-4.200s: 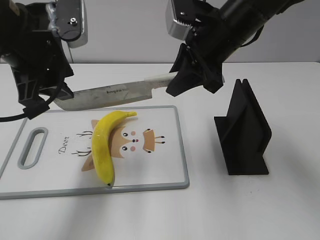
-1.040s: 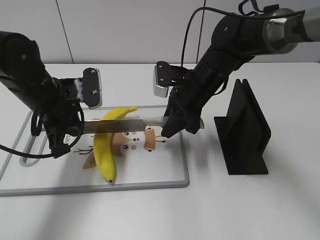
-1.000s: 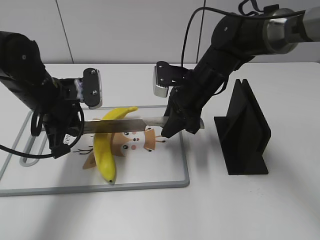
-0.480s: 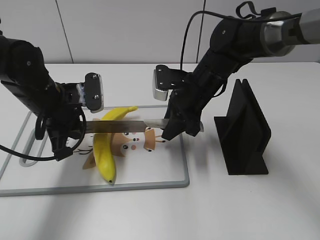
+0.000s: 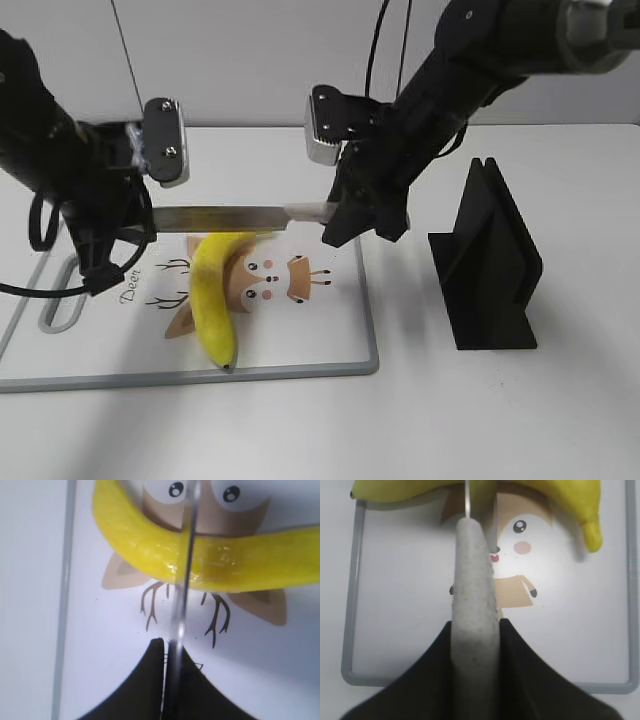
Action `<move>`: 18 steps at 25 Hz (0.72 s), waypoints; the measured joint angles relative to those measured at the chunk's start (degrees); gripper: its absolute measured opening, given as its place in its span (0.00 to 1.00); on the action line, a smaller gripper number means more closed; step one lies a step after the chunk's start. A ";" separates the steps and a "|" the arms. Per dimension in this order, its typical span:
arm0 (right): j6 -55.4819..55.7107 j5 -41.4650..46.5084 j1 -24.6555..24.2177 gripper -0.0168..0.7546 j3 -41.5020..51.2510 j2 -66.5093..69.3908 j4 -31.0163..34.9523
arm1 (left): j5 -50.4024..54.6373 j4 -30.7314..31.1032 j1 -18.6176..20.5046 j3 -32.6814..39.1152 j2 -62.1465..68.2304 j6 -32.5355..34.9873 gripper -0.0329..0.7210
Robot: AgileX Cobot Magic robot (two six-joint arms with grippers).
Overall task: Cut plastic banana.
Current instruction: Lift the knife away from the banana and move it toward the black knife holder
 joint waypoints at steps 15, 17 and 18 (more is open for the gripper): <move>13.05 3.92 -0.13 0.26 0.20 -8.93 -5.09 | 3.15 -8.05 0.00 0.00 -14.21 -0.42 0.84; 18.18 3.86 -0.13 0.26 0.20 -9.84 -4.91 | 4.35 -8.31 0.00 0.00 -15.86 -0.75 0.86; 20.53 3.86 -0.13 0.26 0.20 -10.45 -4.91 | 4.63 -8.34 0.00 0.00 -16.86 -1.23 0.86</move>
